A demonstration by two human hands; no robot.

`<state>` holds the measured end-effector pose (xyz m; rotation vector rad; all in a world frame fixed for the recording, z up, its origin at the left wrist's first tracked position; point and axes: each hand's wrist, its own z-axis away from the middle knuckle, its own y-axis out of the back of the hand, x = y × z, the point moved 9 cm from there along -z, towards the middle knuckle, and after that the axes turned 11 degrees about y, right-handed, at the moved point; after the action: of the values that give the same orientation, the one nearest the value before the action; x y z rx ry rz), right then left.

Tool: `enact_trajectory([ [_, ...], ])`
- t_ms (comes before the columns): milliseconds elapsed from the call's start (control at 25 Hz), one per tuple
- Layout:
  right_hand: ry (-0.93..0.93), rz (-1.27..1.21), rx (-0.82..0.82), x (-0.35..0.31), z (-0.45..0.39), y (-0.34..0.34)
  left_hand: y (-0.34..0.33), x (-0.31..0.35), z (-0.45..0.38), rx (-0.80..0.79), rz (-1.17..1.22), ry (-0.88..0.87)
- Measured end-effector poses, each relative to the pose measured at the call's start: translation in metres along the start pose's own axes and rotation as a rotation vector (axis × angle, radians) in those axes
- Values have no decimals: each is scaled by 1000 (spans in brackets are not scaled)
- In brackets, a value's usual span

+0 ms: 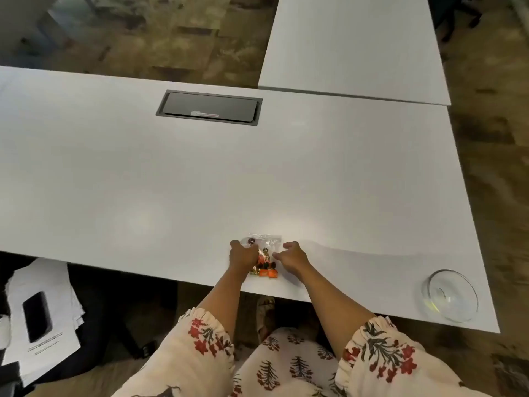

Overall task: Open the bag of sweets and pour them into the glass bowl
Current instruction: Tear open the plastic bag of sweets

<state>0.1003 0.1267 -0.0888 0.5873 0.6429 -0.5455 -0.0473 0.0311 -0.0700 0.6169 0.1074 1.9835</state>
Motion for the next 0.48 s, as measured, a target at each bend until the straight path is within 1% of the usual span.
enact_trajectory([
  [120, 8, -57, -28, -4, 2, -6, -2, -2, 0, 21, 41, 26],
  [200, 23, -98, -13, -7, 4, -3, -5, 0, 1, 46, 87, 2],
  [320, 92, -168, 49, -12, 6, 13, -5, 15, 10, 102, 134, -106],
  [360, 118, -187, 71, -14, 8, 20, -8, 20, 14, 97, 153, -141],
  [480, 266, -147, 165, -32, 12, 49, -16, 42, 28, 95, 158, -268],
])
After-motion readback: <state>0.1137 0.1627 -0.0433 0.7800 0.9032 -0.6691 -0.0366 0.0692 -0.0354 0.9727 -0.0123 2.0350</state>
